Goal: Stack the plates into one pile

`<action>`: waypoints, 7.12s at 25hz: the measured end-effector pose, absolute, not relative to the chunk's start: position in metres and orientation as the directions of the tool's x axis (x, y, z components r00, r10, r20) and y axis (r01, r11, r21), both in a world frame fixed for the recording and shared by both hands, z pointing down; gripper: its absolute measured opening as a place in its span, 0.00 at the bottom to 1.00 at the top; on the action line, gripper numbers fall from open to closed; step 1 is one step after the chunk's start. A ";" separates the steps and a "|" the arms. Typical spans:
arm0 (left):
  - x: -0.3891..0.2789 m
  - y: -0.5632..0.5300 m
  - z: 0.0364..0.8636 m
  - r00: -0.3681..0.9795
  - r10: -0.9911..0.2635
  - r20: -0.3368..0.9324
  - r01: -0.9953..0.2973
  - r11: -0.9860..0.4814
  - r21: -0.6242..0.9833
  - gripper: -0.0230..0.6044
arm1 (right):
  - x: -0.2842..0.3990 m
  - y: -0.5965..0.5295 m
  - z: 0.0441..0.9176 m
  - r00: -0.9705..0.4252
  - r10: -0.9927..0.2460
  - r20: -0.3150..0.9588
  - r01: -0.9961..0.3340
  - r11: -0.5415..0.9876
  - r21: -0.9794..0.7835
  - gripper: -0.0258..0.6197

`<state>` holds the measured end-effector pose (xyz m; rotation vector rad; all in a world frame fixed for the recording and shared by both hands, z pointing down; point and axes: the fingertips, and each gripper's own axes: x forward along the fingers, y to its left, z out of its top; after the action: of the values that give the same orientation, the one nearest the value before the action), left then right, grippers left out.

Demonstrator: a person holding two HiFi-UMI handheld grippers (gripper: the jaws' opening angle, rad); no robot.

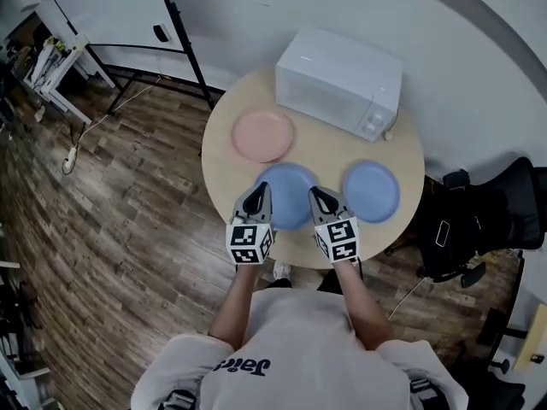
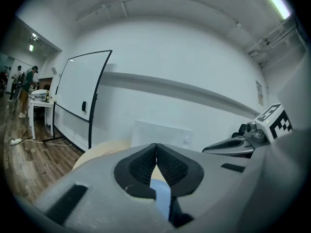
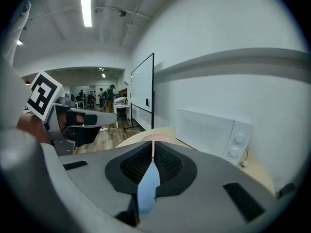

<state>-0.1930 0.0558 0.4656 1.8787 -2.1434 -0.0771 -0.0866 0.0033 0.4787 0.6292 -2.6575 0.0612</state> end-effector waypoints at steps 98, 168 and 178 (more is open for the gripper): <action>-0.198 0.069 0.663 -0.062 -0.666 0.744 -0.694 0.564 0.447 0.11 | -0.038 -0.107 0.666 -0.569 -0.274 0.776 -0.635 0.745 -0.203 0.10; 0.033 -0.170 0.723 0.204 -0.561 0.802 -0.979 -0.107 0.173 0.43 | 0.262 -0.215 0.720 -0.217 -0.534 0.817 -0.949 0.312 -0.048 0.35; 0.034 -0.173 0.711 0.261 -0.619 0.741 -0.961 -0.091 0.262 0.49 | 0.262 -0.228 0.703 -0.225 -0.600 0.768 -0.945 0.325 -0.022 0.42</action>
<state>0.0342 -0.1727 0.7110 1.7994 -1.4428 0.5900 0.2623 -0.2283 0.7029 1.3590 -1.9266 0.6628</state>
